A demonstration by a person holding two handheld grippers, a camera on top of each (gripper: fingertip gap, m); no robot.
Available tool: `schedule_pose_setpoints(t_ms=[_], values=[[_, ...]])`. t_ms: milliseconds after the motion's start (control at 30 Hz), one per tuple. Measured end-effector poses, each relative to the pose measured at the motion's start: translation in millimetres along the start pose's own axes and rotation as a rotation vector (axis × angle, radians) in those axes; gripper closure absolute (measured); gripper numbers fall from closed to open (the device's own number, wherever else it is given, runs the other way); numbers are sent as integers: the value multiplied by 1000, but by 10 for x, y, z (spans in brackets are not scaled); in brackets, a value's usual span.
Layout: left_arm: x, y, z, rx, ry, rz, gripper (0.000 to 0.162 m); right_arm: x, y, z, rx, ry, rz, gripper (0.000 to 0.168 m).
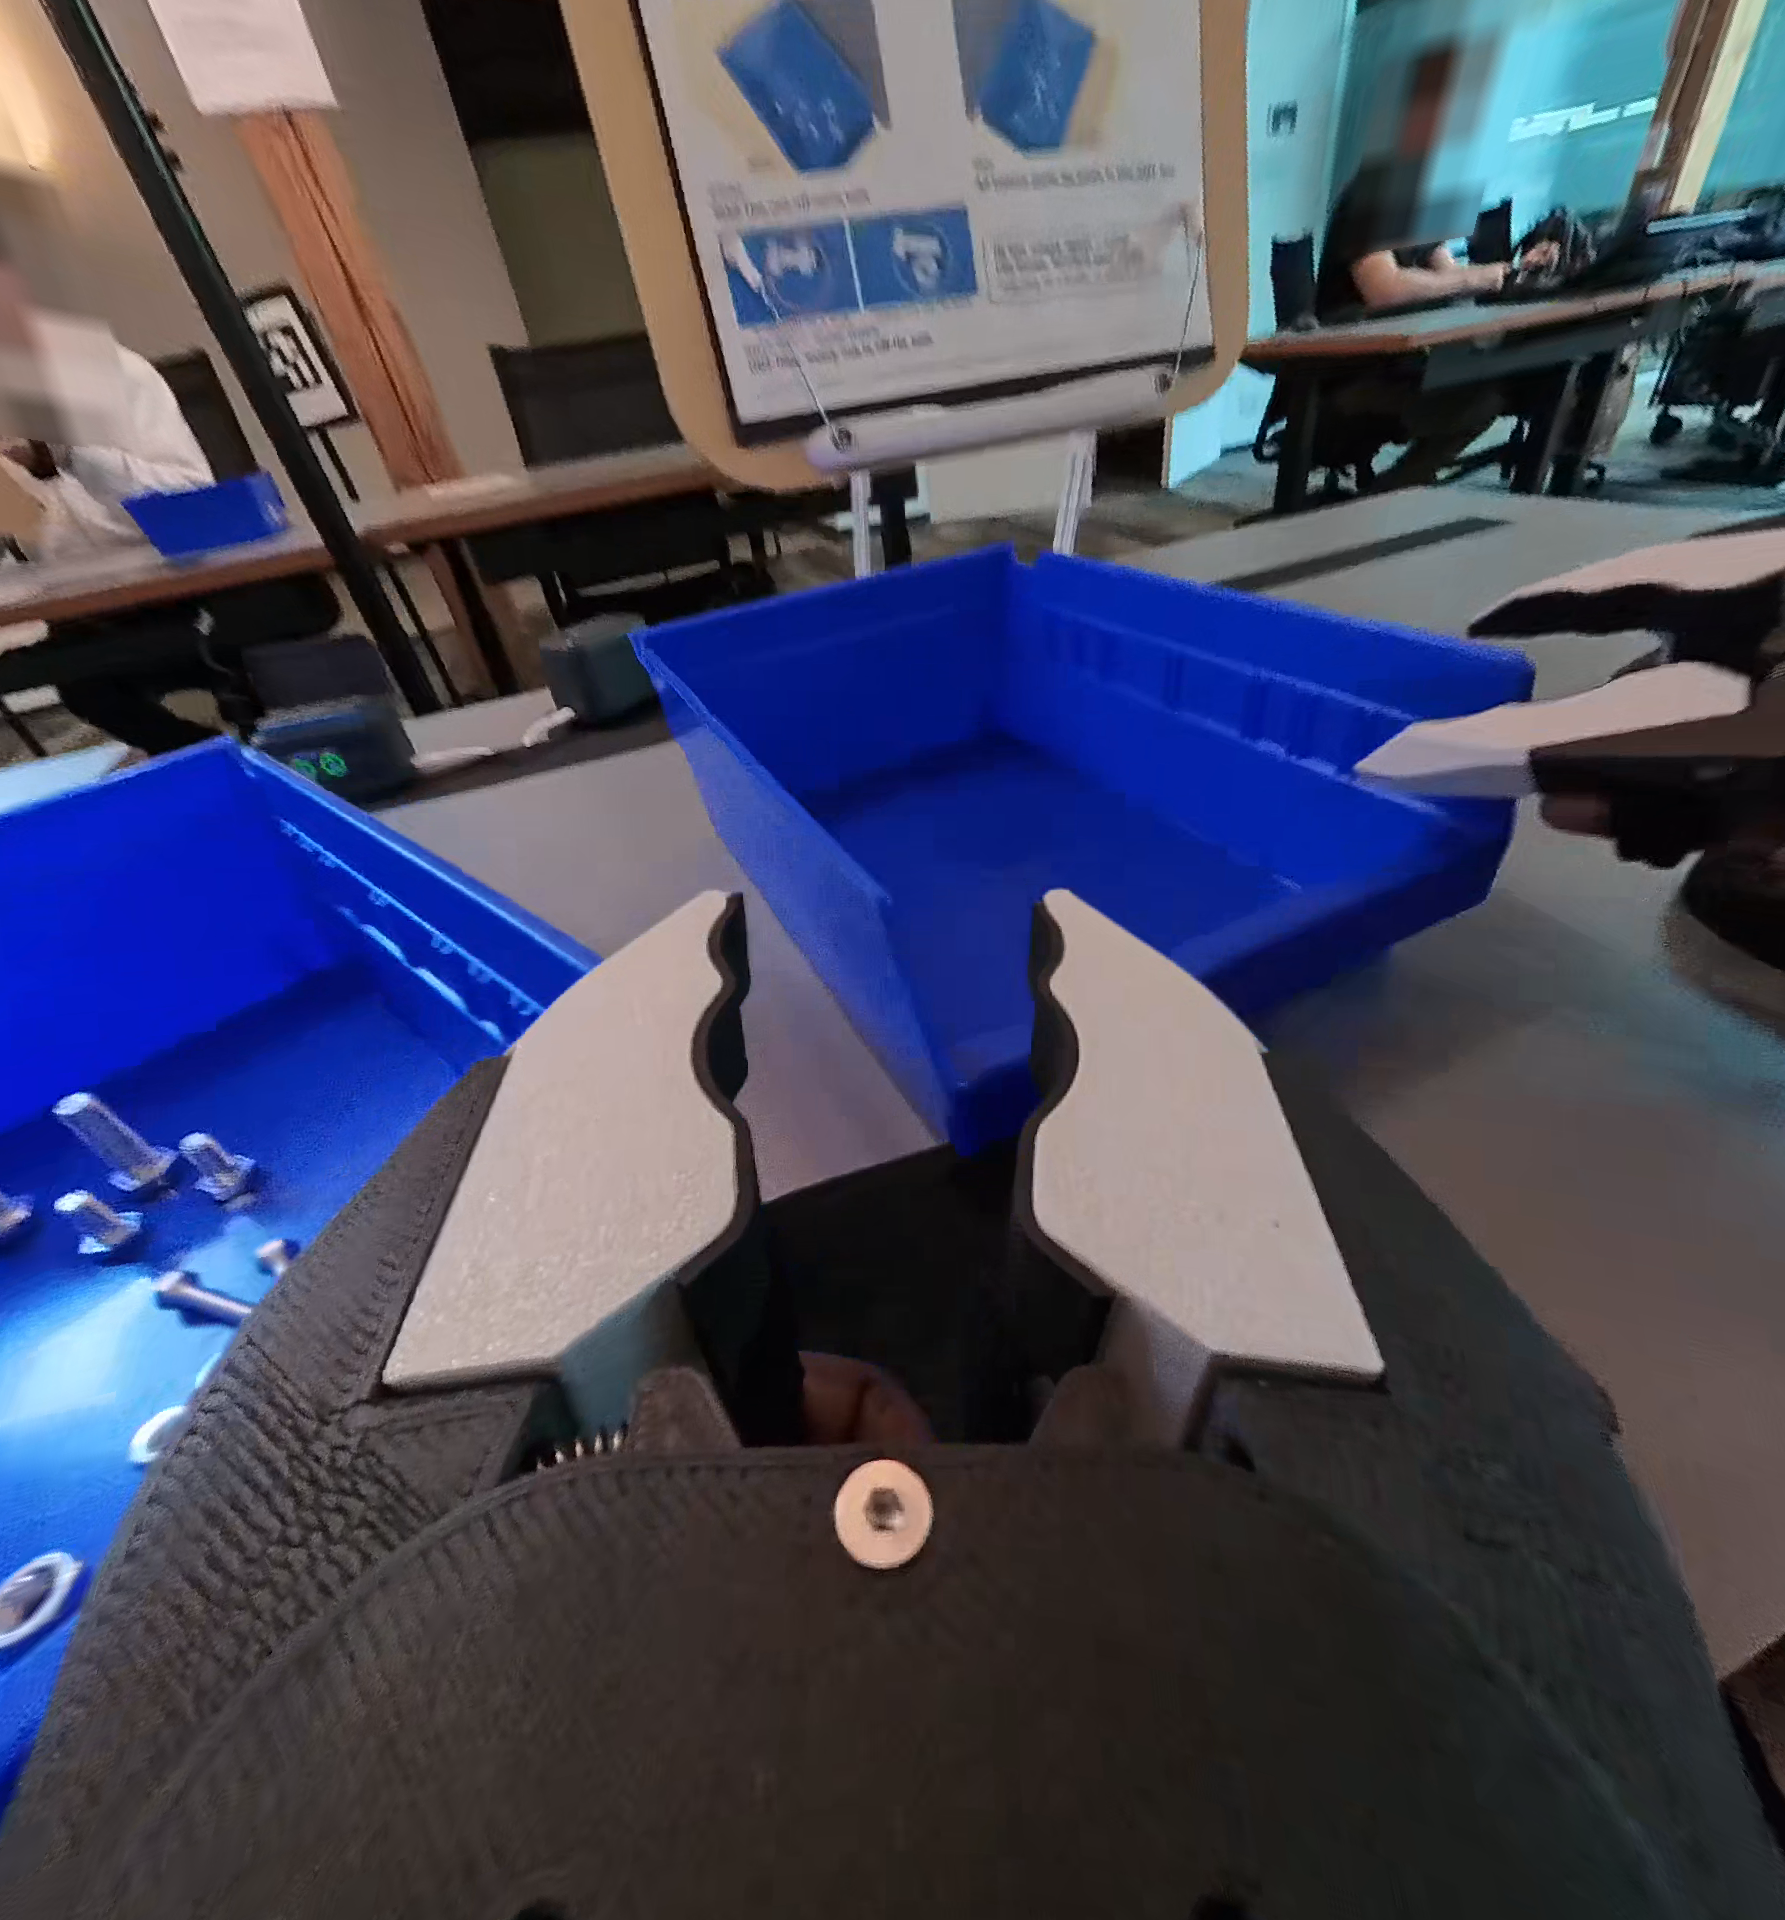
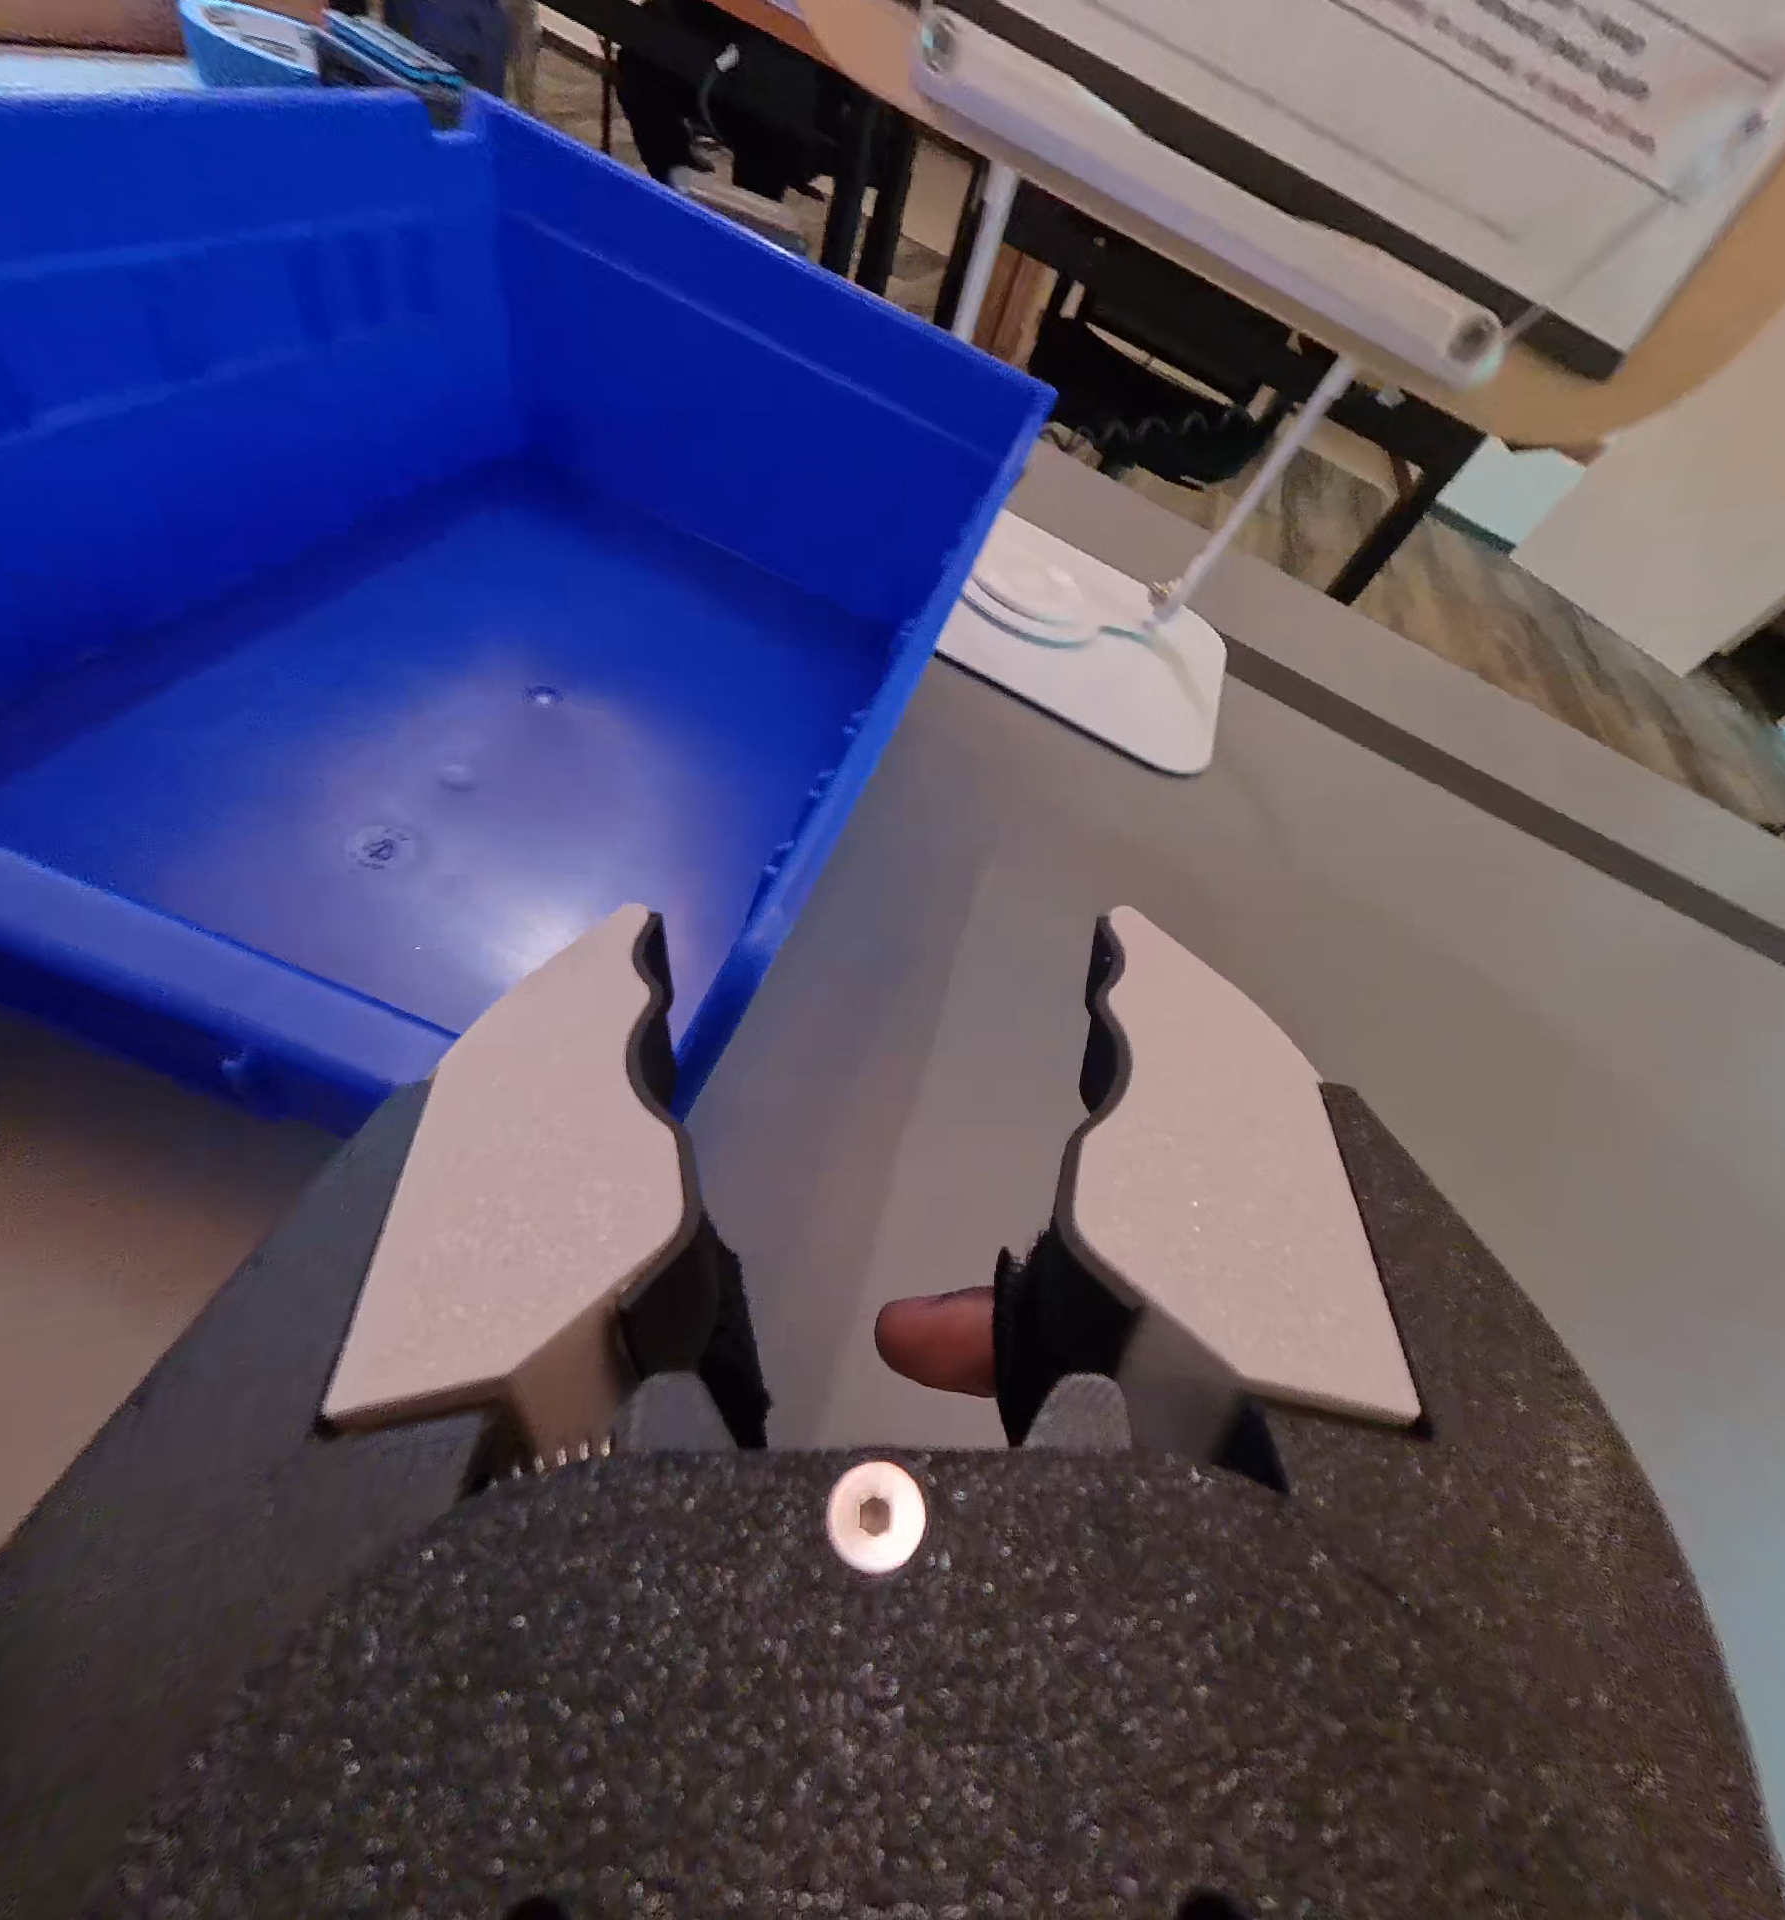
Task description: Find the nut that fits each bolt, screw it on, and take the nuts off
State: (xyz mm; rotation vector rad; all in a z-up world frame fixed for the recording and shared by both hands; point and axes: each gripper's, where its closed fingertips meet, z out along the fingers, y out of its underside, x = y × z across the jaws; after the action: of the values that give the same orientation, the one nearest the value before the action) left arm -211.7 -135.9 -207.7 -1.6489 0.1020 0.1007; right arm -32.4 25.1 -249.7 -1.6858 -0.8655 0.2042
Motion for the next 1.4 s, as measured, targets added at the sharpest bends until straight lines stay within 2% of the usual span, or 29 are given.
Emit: schedule_pose_setpoints(t_ms=[200,333,433,467,500,533,567,733,867,1000,1200,1400], values=[[106,291,425,-194,4,-50,101,-31,57,-1,-6,-116,96,93],[65,336,592,-260,-29,-39,101,-198,156,62,-74,-232,123,98],[55,519,706,-369,-15,-51,102,-295,159,91,-78,-278,139,107],[67,562,728,-399,-2,-54,106,-314,166,105,-83,-281,130,113],[88,575,746,-411,13,-53,117,-331,185,120,-94,-281,113,123],[86,561,759,-405,6,-46,133,-334,205,133,-105,-271,93,141],[43,556,765,-406,-30,-23,143,-313,215,141,-112,-244,68,146],[134,451,770,-369,-61,58,146,-153,214,59,-128,-142,-30,154],[357,268,838,-338,-15,91,144,112,205,-124,-133,-93,-29,154],[763,164,1023,-309,76,81,144,526,303,-375,-176,-25,-40,154],[1467,-3,1443,-242,164,38,144,1311,481,-636,-236,119,-59,156],[2174,-209,1851,-199,271,41,142,2012,785,-849,-264,195,14,156]])
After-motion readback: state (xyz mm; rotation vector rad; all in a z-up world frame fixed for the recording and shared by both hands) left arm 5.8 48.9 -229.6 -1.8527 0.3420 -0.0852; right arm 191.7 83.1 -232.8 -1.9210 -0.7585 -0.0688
